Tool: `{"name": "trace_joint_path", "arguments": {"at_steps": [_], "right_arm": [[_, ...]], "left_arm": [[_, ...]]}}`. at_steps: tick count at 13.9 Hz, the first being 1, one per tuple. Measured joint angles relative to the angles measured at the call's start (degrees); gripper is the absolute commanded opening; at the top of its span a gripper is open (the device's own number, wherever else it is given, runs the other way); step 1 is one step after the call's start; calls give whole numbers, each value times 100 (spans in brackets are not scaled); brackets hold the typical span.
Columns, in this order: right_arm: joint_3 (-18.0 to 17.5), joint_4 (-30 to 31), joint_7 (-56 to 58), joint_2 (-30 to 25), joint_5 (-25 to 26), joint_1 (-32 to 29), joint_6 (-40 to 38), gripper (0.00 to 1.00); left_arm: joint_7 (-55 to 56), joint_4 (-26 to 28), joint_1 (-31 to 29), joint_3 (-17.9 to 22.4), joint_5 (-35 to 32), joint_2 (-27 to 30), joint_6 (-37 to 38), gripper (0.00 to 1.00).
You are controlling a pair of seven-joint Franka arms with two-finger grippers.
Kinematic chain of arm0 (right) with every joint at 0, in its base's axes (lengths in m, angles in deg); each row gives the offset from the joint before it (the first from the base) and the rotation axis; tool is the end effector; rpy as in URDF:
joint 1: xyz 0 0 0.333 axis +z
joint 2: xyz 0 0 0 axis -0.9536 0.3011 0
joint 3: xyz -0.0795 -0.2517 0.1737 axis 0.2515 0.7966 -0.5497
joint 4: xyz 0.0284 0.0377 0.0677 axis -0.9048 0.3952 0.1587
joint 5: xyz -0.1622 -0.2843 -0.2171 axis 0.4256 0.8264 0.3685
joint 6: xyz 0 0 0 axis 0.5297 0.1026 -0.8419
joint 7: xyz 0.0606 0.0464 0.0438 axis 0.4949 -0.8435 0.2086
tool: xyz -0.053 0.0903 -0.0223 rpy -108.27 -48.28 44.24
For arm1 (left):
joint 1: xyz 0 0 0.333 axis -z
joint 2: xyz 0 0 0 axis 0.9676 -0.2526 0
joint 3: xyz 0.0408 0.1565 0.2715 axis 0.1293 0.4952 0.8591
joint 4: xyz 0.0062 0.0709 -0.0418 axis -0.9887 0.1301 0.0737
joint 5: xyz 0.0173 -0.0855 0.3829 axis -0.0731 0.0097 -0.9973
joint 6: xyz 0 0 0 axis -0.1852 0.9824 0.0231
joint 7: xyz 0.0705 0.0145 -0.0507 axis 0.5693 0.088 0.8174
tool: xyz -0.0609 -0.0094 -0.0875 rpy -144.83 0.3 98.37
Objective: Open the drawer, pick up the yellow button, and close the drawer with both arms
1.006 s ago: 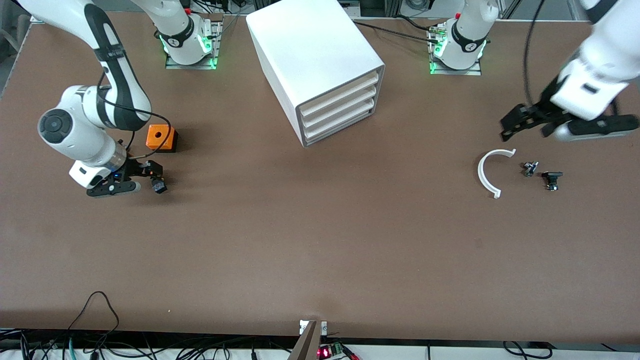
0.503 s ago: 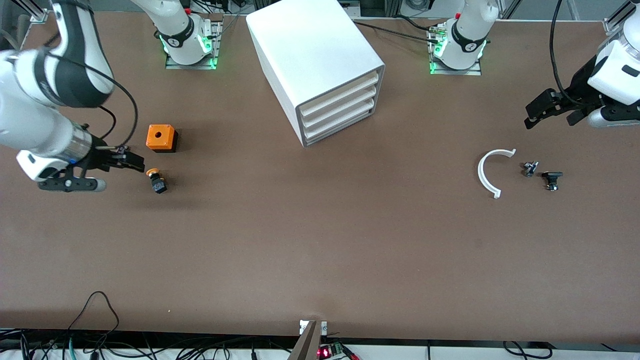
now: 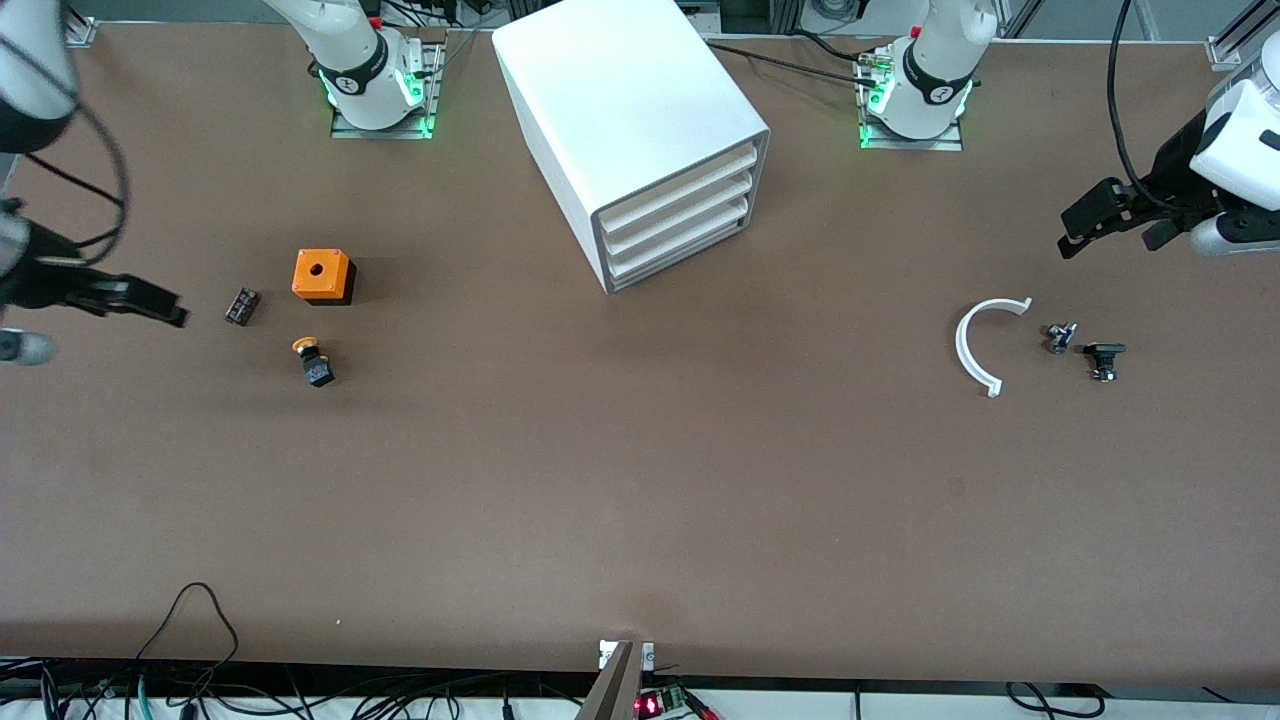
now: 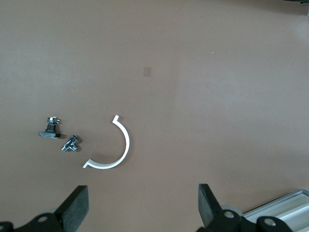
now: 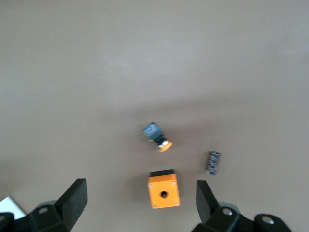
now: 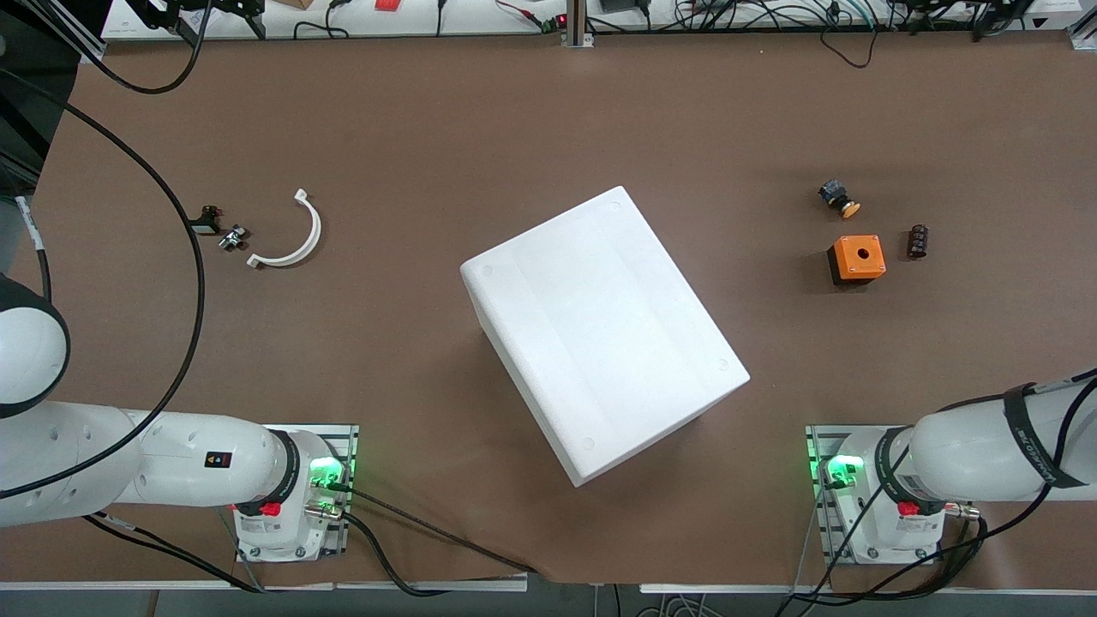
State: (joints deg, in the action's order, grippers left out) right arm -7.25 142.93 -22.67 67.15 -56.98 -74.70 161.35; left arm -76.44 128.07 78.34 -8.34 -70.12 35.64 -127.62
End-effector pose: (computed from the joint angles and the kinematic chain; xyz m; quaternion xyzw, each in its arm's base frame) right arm 0.6116 -0.0570 0.5491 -0.9963 0.0837 0.0183 0.0109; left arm 0.5369 -0.0311 0.6183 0.9970 0.0684 0.0311 0.0183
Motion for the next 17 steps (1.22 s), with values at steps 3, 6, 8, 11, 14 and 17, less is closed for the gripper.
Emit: {"name": "trace_joint_path", "arguments": {"at_steps": [3,6,8,11,14,17], "right_arm": [[5,-9,268,-140,-4,-348,-132,100],[-63,-35,258,-337,148,-328,-473,100],[-96,-36,255,-434,239,-320,-517,100],[-122,-27,255,-558,250,-306,-534,100],[-144,126,255,-849,251,-298,-572,100],[-179,299,255,-1063,251,-294,-568,100]], "left_arm": [[0,-31,0,0,0,0,5,100],[0,-74,0,-3,0,0,44,100],[0,-80,0,-3,0,0,49,100],[0,-82,0,-3,0,0,59,100],[0,-84,0,-3,0,0,71,100],[0,-87,0,-3,0,0,84,100]]}}
